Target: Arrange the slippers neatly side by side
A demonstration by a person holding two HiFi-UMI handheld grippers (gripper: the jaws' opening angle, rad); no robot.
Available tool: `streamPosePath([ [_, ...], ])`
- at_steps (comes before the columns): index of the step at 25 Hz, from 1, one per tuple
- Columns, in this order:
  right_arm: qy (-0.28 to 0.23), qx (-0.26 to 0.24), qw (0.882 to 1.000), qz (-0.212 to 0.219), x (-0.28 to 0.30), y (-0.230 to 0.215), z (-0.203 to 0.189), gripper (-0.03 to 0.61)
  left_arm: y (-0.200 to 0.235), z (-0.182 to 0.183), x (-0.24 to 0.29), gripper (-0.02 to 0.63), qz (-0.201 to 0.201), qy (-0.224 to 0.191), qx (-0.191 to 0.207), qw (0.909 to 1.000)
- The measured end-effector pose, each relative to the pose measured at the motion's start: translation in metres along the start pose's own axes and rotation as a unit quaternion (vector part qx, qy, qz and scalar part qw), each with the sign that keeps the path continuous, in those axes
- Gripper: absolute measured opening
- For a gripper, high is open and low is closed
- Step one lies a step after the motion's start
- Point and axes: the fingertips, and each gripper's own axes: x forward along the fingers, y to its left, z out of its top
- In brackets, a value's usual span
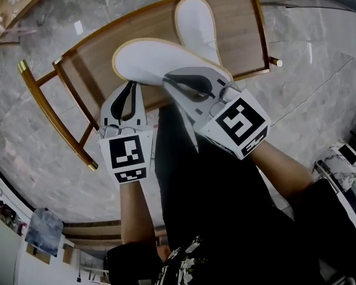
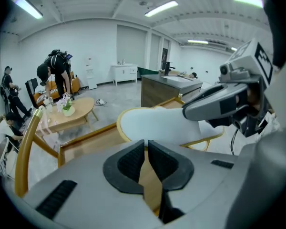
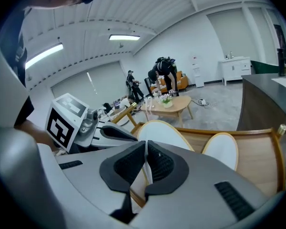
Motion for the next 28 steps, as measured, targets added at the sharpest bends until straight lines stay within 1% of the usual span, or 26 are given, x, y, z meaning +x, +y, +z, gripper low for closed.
streamPosePath([
  [4,-0.023,0.018,0.999,-0.033,-0.022,-0.027,0.003,0.011,-0.021,0.029,0.016,0.023,-0.012,-0.027,0.013,0.9995],
  [7,-0.039,0.029,0.997,-0.061,-0.045,-0.052,-0.002,0.011,-0.05,0.048,0.033,0.02,-0.028,-0.047,0.025,0.9982],
  [10,-0.052,0.042,0.994,-0.084,-0.066,-0.072,-0.001,0.011,-0.077,0.07,0.047,0.011,-0.04,-0.074,0.019,0.9963],
  [12,-0.061,0.045,0.993,-0.096,-0.08,-0.084,0.0,0.011,-0.096,0.084,0.058,0.011,-0.051,-0.082,0.023,0.995],
  [15,-0.07,0.051,0.989,-0.116,-0.096,-0.104,-0.001,0.011,-0.123,0.099,0.076,0.011,-0.07,-0.085,0.035,0.9933],
  [18,-0.079,0.068,0.985,-0.134,-0.105,-0.119,-0.007,0.011,-0.141,0.106,0.09,0.011,-0.079,-0.082,0.036,0.9928],
  [24,-0.092,0.091,0.976,-0.175,-0.11,-0.149,-0.019,0.011,-0.165,0.113,0.114,0.011,-0.092,-0.071,0.011,0.9932],
  [28,-0.097,0.105,0.968,-0.205,-0.114,-0.169,-0.024,0.011,-0.178,0.115,0.132,0.004,-0.103,-0.06,0.005,0.9929],
])
